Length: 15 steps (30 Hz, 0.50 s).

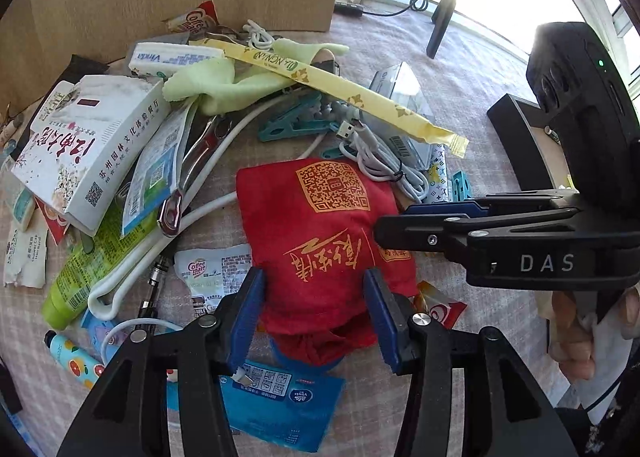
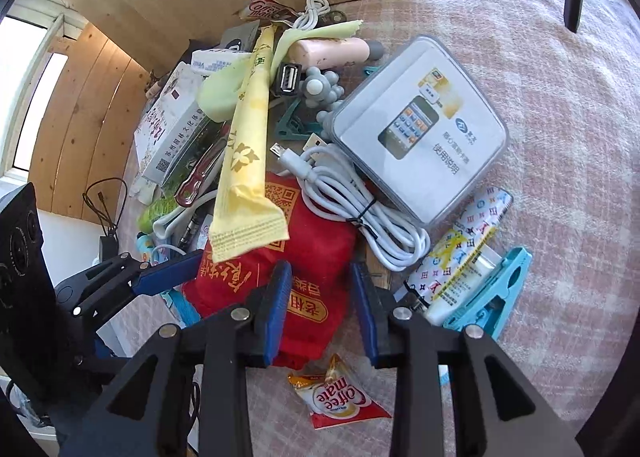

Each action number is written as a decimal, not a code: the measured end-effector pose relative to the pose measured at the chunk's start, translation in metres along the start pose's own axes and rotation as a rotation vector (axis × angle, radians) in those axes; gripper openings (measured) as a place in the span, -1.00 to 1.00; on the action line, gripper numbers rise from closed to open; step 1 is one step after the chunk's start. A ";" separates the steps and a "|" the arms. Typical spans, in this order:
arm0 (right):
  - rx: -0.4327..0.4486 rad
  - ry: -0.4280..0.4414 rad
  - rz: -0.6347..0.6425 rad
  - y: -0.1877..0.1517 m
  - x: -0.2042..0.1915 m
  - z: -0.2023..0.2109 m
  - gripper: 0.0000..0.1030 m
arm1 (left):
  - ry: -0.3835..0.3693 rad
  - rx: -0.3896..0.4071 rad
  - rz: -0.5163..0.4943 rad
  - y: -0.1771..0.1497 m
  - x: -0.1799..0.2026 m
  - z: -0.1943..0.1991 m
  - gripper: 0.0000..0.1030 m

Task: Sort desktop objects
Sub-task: 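Grasp the red drawstring bag with the left gripper and lift it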

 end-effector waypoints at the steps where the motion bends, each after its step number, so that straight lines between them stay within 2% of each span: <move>1: -0.006 0.000 -0.006 0.000 0.001 -0.001 -0.23 | -0.019 -0.022 0.018 0.000 -0.003 -0.004 0.02; 5: 0.004 -0.013 0.018 0.001 -0.005 -0.007 -0.21 | -0.012 -0.023 0.002 -0.006 0.000 -0.011 0.05; 7: 0.005 0.016 0.011 0.002 -0.008 -0.006 -0.34 | -0.035 -0.017 0.010 -0.007 0.001 -0.005 0.05; 9: 0.000 0.038 -0.003 0.002 -0.007 -0.005 -0.34 | -0.033 -0.010 0.011 -0.008 0.000 -0.001 0.03; 11: -0.010 0.056 -0.008 0.000 -0.006 -0.008 -0.34 | -0.024 -0.008 0.003 -0.009 -0.003 -0.002 -0.08; 14: 0.001 0.073 -0.058 -0.004 0.005 -0.011 -0.11 | -0.027 -0.008 0.011 -0.007 -0.004 -0.006 -0.07; 15: 0.006 0.100 -0.075 -0.005 0.005 -0.011 -0.15 | -0.036 -0.008 0.034 -0.006 -0.005 -0.006 -0.08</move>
Point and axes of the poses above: each gripper's, at about its wrist camera, not at the fingertips, and z roughly against the way its jaws point, x to its right, y to its top, the point moved 3 cm from there along -z, roughly the way its jaws point, and after that the axes turned 14 degrees about z, right-handed, at the moved point
